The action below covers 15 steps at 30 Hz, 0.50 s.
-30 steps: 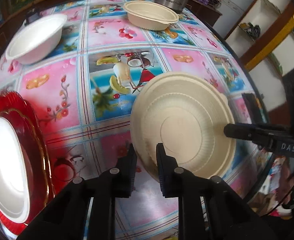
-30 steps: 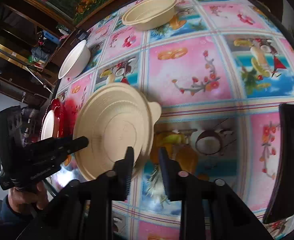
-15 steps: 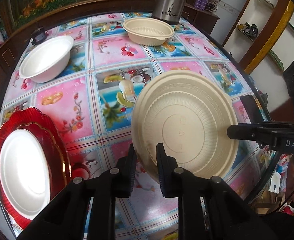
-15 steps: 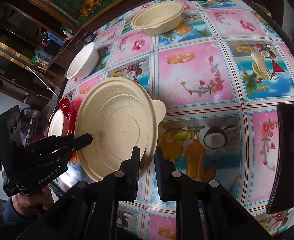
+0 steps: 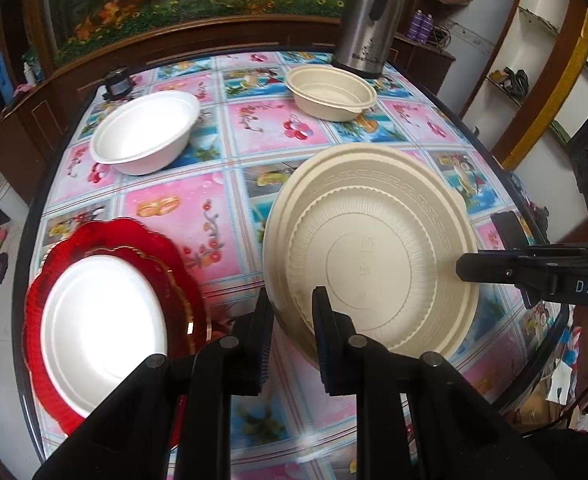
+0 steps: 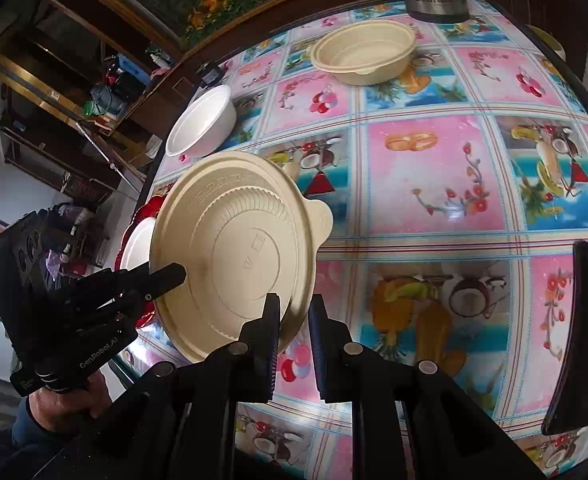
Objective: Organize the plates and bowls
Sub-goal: 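Lower the beige paper bowl onto the white plate stack with the left tool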
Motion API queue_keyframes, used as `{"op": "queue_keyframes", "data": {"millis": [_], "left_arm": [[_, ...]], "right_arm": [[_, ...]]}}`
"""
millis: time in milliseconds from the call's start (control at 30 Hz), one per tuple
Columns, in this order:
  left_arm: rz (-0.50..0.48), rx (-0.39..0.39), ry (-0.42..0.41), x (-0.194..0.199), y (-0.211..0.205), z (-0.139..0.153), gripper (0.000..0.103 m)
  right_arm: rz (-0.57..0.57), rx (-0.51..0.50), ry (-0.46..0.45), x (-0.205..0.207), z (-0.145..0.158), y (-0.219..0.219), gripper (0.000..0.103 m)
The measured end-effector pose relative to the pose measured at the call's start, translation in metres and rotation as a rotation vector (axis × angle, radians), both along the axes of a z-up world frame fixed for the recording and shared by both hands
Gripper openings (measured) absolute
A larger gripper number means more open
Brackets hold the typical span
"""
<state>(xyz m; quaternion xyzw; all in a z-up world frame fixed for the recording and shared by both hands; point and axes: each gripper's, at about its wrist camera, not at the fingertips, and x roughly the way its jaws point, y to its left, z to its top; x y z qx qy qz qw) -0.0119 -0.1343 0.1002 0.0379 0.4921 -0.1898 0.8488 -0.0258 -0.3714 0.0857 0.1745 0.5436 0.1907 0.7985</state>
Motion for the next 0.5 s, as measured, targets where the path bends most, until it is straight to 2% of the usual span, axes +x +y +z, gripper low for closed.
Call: {"op": "queue_keyframes", "data": {"millis": [500], "left_arm": [[0.099, -0.003, -0.041, -0.011, 0.045, 0.014, 0.019]], "right_arm": [[0.101, -0.004, -0.027, 0.013, 0.012, 0.047, 0.016]]}}
